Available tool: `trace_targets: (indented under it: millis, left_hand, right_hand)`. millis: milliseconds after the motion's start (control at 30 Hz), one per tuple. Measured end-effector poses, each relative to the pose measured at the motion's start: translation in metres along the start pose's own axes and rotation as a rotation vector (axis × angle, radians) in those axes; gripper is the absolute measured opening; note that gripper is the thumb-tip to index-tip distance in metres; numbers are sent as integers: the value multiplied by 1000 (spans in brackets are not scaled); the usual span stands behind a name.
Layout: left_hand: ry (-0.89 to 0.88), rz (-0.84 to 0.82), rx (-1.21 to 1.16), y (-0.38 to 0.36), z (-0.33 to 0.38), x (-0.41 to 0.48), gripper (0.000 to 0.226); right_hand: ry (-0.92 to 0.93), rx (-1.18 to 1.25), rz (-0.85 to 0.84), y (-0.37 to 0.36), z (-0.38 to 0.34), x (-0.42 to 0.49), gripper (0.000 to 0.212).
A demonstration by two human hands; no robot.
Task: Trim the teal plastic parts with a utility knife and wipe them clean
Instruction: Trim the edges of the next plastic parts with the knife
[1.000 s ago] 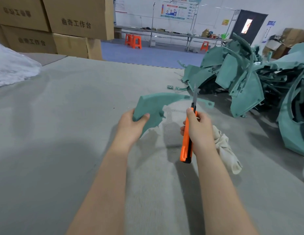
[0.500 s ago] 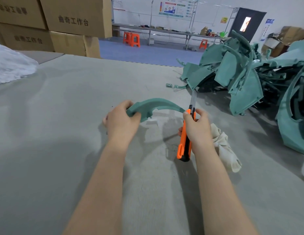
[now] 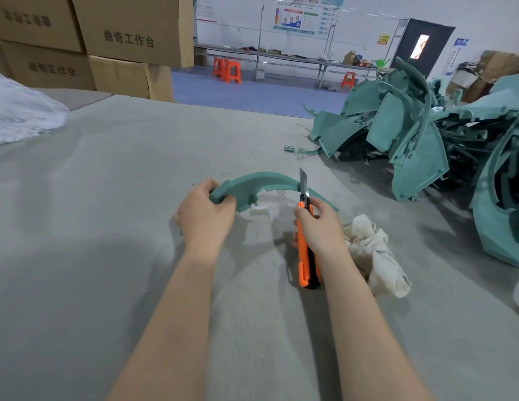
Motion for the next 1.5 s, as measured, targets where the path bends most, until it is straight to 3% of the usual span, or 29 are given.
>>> trace_targets:
  millis: [267, 533, 633, 800, 867, 967, 1067, 1500]
  left_hand:
    - [-21, 0, -4, -1, 1, 0, 22]
    - [-60, 11, 1, -1, 2, 1, 20]
    - [-66, 16, 2, -1, 2, 1, 16]
    - [-23, 11, -5, -2, -1, 6, 27]
    - [-38, 19, -7, -2, -1, 5, 26]
    - [-51, 24, -19, -2, -1, 3, 23]
    - [-40, 15, -30, -2, -2, 2, 21]
    - [-46, 14, -34, -3, -2, 3, 22]
  right_hand:
    - [149, 16, -196, -31, -31, -21, 21]
    - [215, 27, -262, -39, -46, -33, 28]
    - [257, 59, -369, -49, -55, -40, 34]
    - [334, 27, -550, -55, -63, -51, 40]
    - [321, 65, -492, -46, -62, -46, 36]
    - [190, 124, -243, -24, -47, -28, 22]
    - [58, 29, -85, -7, -26, -16, 15]
    - [182, -97, -147, -22, -33, -21, 16]
Point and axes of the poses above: each hand's wrist, its own x-axis towards the middle knuckle, its own y-axis out of the back of the hand, z = x × y, the point moved 7 cm from there along x, towards the middle knuckle, and after that the axes turned 5 degrees about -z, right-handed, at the moved point
